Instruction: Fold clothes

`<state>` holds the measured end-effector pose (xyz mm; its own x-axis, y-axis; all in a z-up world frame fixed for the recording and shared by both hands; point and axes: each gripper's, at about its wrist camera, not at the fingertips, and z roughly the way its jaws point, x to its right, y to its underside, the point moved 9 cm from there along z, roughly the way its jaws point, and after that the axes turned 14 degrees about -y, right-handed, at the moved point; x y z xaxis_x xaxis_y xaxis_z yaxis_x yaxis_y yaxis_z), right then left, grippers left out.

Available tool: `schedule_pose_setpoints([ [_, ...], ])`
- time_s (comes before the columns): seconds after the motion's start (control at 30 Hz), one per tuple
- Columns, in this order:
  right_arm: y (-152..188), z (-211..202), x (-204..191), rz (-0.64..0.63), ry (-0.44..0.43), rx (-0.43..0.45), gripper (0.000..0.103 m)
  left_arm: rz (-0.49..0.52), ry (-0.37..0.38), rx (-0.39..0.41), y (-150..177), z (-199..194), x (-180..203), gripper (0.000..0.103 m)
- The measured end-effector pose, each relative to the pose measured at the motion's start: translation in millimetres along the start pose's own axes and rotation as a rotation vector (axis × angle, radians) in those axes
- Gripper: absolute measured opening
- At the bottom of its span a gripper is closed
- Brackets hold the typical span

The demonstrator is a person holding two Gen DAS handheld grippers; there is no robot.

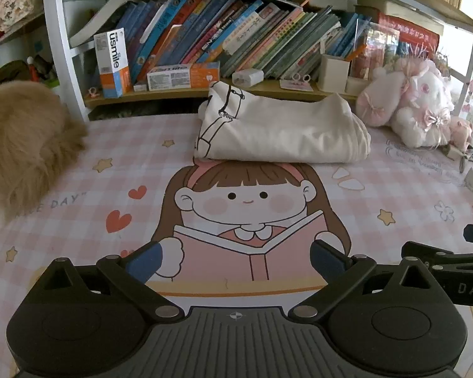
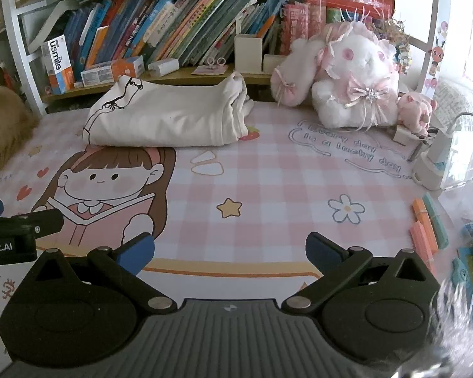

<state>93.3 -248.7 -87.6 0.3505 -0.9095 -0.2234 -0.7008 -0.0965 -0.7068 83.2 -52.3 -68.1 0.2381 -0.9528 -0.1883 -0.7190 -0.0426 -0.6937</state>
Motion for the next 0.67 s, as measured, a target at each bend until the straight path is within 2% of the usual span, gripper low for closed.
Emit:
schedule_pose_setpoints([
  [0.37, 1.8, 5.9, -1.5, 0.003, -0.005, -0.019, 0.103, -0.001, 0.007, -0.028, 2.3, 5.6, 0.4, 0.101],
  [0.67, 4.4, 8.7, -0.1, 0.024, -0.003, -0.029, 0.103, -0.014, 0.033, -0.014, 1.0, 5.5, 0.8, 0.101],
])
